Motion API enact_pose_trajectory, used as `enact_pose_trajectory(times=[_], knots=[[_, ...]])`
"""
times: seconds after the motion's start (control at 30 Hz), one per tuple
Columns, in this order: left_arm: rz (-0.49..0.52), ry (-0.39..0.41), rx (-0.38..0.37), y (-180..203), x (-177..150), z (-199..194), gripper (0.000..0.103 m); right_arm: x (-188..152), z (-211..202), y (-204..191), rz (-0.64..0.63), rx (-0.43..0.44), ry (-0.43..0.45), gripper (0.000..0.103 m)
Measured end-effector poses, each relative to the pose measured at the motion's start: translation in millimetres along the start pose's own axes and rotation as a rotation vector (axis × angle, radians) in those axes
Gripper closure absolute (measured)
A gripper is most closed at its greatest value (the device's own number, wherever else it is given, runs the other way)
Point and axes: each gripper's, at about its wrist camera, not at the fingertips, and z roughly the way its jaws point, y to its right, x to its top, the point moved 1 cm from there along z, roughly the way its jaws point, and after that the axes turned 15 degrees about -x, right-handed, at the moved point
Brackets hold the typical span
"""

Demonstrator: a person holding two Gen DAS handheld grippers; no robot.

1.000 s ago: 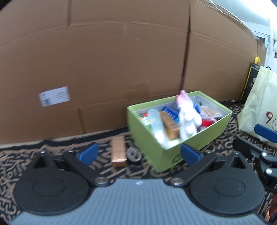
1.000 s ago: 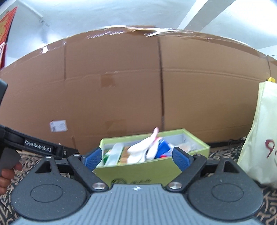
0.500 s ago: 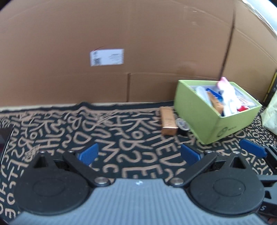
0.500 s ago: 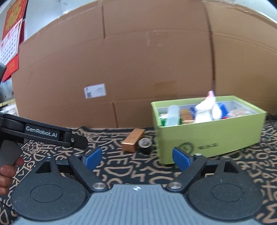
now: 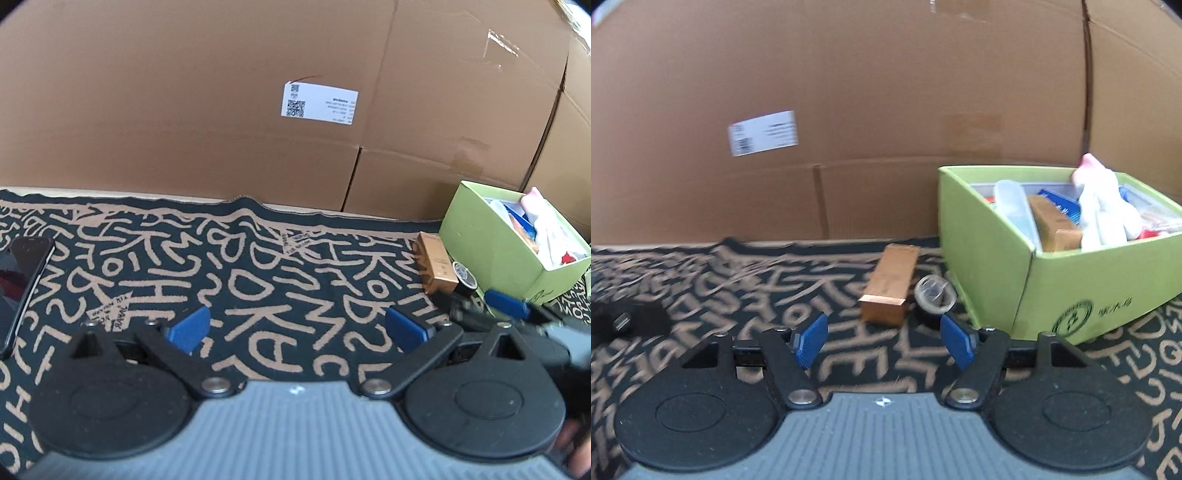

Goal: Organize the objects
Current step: 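Withdraw both grippers back toward the copper box and black tape, then grasp the copper box with the left gripper while the right grasps the black tape roll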

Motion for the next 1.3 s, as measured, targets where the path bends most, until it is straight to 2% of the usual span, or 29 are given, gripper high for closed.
enact_pose_trajectory(times=[0.07, 0.17, 0.23, 0.27, 0.3, 0.33, 0.37, 0.4, 0.43, 0.47, 0.5, 0.57, 0.67, 0.77, 0.83, 0.93, 1.0, 1.1, 1.17, 1.2, 1.23, 1.27, 1.3], knots=[[-0.002, -0.005, -0.002, -2.3, 2.0, 3.1, 0.0, 5.4, 8.7, -2.4, 0.016, -0.044, 0.006, 0.031], [-0.008, -0.011, -0.016, -4.0, 7.2, 10.0, 0.0, 11.0, 27.9, -7.6, -0.013, -0.079, -0.031, 0.029], [0.006, -0.013, -0.025, -2.3, 11.1, 14.3, 0.0, 11.2, 30.1, -8.1, -0.028, -0.077, -0.038, 0.034], [0.018, -0.012, -0.031, -0.4, 13.0, 16.4, 0.0, 10.3, 25.5, -7.1, -0.036, -0.036, -0.026, 0.041], [0.032, -0.012, -0.036, 1.4, 14.9, 19.4, 0.0, 8.4, 21.4, -6.8, -0.055, 0.05, -0.035, 0.053], [0.044, -0.016, -0.037, 4.2, 17.1, 23.0, 0.0, 5.3, 18.2, -7.2, -0.07, 0.159, -0.07, 0.061], [0.055, -0.022, -0.036, 7.4, 19.4, 27.3, 0.0, 1.3, 14.7, -6.9, -0.076, 0.259, -0.112, 0.063], [0.068, -0.026, -0.039, 10.7, 21.6, 31.4, 0.0, -3.2, 8.7, -5.7, -0.079, 0.302, -0.126, 0.062], [0.083, -0.029, -0.042, 14.7, 23.3, 35.6, 0.0, -6.7, 0.3, -3.3, -0.085, 0.28, -0.098, 0.059], [0.098, -0.032, -0.044, 18.6, 25.4, 40.2, 0.0, -9.6, -8.9, 0.6, -0.094, 0.232, -0.049, 0.05], [0.11, -0.033, -0.048, 22.6, 28.1, 45.3, 0.0, -11.0, -14.8, 4.6, -0.094, 0.198, -0.016, 0.047], [0.129, -0.04, -0.075, 32.7, 35.4, 58.6, 0.001, -9.8, -18.7, 13.4, -0.079, 0.155, 0.017, 0.047], [0.176, -0.079, -0.138, 50.7, 46.6, 86.2, 0.012, -2.0, -9.4, 15.1, -0.1, 0.078, 0.014, 0.047], [0.23, -0.127, -0.147, 65.1, 50.2, 117.8, 0.02, 3.1, 2.0, 16.8, -0.059, 0.054, -0.004, 0.047], [0.243, -0.163, -0.147, 67.7, 49.9, 137.7, 0.029, 3.7, 11.2, 15.8, -0.041, 0.02, -0.019, 0.047], [0.205, -0.21, -0.193, 61.2, 49.4, 156.0, 0.064, 5.1, 22.9, 17.9, 0.032, 0.009, -0.063, 0.047], [0.214, -0.199, -0.193, 56.8, 48.7, 153.3, 0.067, 7.4, 26.3, 13.9, 0.056, -0.008, -0.062, 0.047], [0.164, -0.19, -0.22, 42.9, 47.4, 143.4, 0.068, 12.4, 32.2, 1.5, 0.074, -0.055, -0.061, 0.047], [0.132, -0.176, -0.203, 32.3, 47.1, 136.0, 0.069, 14.5, 36.0, -8.1, 0.086, -0.102, -0.071, 0.042], [0.123, -0.177, -0.199, 28.0, 46.6, 133.0, 0.069, 14.6, 39.2, -12.8, 0.09, -0.123, -0.082, 0.043], [0.12, -0.182, -0.202, 24.3, 44.9, 130.0, 0.069, 14.7, 44.7, -17.1, 0.081, -0.155, -0.093, 0.045], [0.115, -0.181, -0.21, 20.7, 43.3, 126.3, 0.069, 15.8, 50.6, -17.5, 0.074, -0.173, -0.115, 0.062], [0.095, -0.177, -0.222, 16.9, 42.8, 121.2, 0.069, 15.4, 52.9, -15.4, 0.084, -0.162, -0.123, 0.065]])
